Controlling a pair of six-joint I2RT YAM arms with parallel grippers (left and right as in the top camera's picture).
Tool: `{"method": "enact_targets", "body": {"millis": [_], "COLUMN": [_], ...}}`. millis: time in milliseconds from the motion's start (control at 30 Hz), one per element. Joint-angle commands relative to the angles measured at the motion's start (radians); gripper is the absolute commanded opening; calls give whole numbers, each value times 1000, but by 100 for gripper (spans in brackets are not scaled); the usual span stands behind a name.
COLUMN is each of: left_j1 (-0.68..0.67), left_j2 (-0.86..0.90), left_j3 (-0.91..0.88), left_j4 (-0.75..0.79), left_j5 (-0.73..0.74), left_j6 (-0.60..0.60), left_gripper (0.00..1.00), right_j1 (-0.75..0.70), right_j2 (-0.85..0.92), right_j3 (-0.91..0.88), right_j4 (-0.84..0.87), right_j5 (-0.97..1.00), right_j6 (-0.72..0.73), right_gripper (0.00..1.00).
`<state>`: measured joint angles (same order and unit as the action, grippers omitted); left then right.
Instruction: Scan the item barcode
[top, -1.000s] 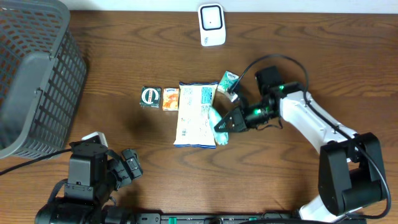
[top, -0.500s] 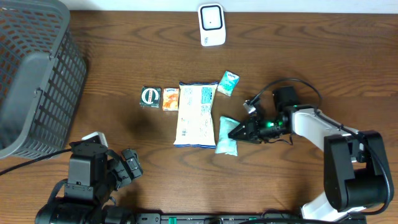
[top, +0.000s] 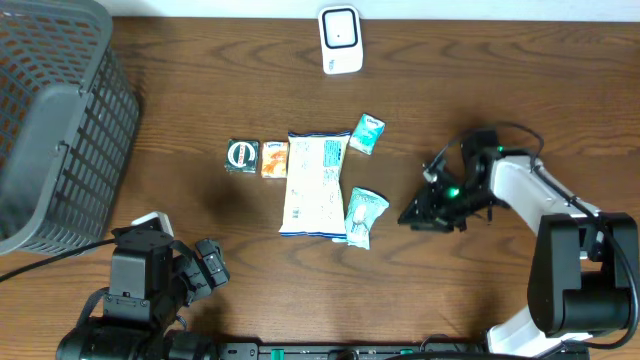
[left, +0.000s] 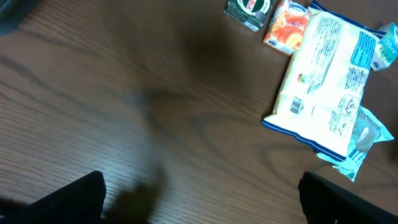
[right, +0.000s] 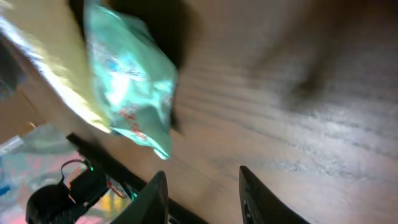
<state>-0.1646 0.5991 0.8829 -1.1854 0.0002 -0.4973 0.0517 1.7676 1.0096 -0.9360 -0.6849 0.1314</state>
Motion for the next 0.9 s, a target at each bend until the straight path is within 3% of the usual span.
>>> {"method": "enact_targets", "body": {"millis": [0,133,300,600,867], "left_j1": [2,2,2,2,2], "left_j2": [-4,-4,-4,-4,-4], "left_j3": [-2,-2,-2,-2,-2], "left_j4": [-3,-3,-3,-3,-3], "left_j5": [-9,-9,-9,-9,-9], "left_j6": [2,2,2,2,2], "left_gripper": [98,98,97,98,97], "right_j1": [19,48,88,182,251], "right_j2": [2,2,2,2,2], "right_j3": [58,56,56,9,2], "right_j4": [-14,14,43,149,188], "right_j5": [24,26,68,163,227], "right_j6": [-35,-35,-19,128,206], "right_gripper": [38,63,86,89,85]}}
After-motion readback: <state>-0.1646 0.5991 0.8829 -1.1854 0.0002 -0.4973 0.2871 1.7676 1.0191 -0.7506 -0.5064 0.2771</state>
